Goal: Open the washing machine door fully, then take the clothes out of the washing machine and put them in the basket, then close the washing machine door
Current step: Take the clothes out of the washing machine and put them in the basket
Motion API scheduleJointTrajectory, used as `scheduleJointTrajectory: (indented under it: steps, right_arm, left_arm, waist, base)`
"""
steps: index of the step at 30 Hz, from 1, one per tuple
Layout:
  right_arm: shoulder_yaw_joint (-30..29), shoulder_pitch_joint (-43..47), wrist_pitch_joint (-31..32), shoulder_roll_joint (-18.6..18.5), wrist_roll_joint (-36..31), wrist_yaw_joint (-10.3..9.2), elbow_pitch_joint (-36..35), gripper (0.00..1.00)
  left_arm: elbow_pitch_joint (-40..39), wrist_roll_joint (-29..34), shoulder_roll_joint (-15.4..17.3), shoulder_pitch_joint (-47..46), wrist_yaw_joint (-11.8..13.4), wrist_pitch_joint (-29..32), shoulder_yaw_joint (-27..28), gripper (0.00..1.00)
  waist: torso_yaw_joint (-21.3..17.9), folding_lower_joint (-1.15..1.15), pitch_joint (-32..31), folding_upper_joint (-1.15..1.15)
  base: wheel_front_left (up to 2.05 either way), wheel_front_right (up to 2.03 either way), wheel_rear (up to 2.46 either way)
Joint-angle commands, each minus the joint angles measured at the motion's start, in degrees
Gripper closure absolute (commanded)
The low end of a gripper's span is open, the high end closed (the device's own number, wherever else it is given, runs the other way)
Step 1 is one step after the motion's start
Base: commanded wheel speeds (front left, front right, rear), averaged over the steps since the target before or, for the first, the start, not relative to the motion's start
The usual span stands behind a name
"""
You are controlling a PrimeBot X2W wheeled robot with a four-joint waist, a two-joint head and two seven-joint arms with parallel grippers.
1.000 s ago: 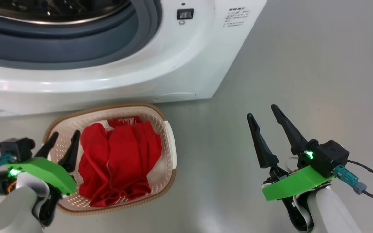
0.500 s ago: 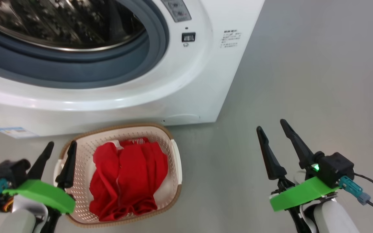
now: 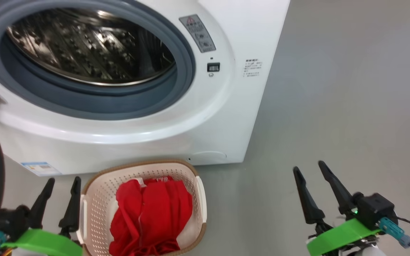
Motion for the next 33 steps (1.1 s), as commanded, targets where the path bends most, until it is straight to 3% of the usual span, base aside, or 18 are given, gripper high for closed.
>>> scheduleJointTrajectory:
  steps: [1,21,33]
  right_arm:
    - [0.92,0.93,-0.27,-0.51,0.57,0.09,-1.41,0.00]
    - [-0.86,8.02,-0.27,-3.26,2.09,0.09,-2.22,0.00]
    - [-0.91,8.66,-0.27,-3.58,2.31,0.09,-2.04,0.00]
  left_arm:
    - [-2.55,1.75,1.29,0.93,-0.17,-0.54,3.65,0.00]
    - [-14.81,8.02,-3.76,14.38,-0.17,-0.54,13.62,0.00]
    - [-16.70,9.11,-4.74,16.30,-0.17,-0.55,14.32,0.00]
  waist:
    - [0.67,0.00,-2.22,0.00]
    - [2.09,0.00,-7.19,0.00]
    - [2.43,0.00,-8.04,0.00]
  base:
    - [0.00,0.00,0.00]
    - [0.00,0.00,0.00]
    - [0.00,0.00,0.00]
